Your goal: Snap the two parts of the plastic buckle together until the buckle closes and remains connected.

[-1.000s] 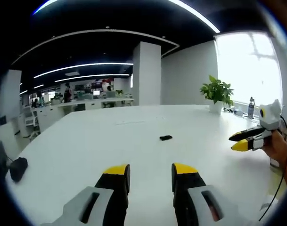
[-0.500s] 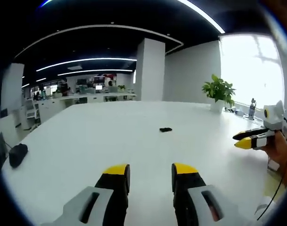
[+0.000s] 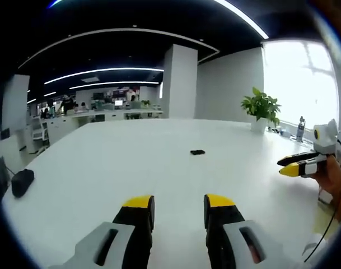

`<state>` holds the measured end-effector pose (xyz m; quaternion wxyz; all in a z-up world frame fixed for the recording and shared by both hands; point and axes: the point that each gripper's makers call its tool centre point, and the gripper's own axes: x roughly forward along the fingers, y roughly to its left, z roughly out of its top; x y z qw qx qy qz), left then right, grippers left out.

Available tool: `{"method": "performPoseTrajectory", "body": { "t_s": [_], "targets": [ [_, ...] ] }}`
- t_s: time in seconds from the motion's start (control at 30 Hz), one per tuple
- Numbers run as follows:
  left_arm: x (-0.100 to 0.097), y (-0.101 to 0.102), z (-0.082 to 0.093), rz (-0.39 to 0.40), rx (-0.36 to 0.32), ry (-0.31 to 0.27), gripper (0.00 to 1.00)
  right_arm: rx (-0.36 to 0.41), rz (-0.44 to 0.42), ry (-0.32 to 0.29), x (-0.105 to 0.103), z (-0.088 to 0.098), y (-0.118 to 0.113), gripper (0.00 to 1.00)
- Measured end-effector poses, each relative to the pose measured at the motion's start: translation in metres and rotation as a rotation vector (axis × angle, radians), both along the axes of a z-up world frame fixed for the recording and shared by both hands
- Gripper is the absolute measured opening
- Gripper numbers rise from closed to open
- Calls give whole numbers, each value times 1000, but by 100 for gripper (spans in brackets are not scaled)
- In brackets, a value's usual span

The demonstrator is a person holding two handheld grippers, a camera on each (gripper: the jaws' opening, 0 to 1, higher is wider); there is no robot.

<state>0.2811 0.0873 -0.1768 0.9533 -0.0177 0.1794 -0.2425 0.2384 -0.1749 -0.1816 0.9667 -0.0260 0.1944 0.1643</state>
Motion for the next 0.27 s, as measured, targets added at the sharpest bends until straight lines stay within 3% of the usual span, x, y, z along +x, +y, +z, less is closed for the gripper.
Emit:
{"method": "performPoseTrajectory", "body": {
  "t_s": [0.27],
  "targets": [
    [1, -1, 1, -1, -2, -1, 35, 5, 5, 2, 1, 0, 1, 36]
  ]
}}
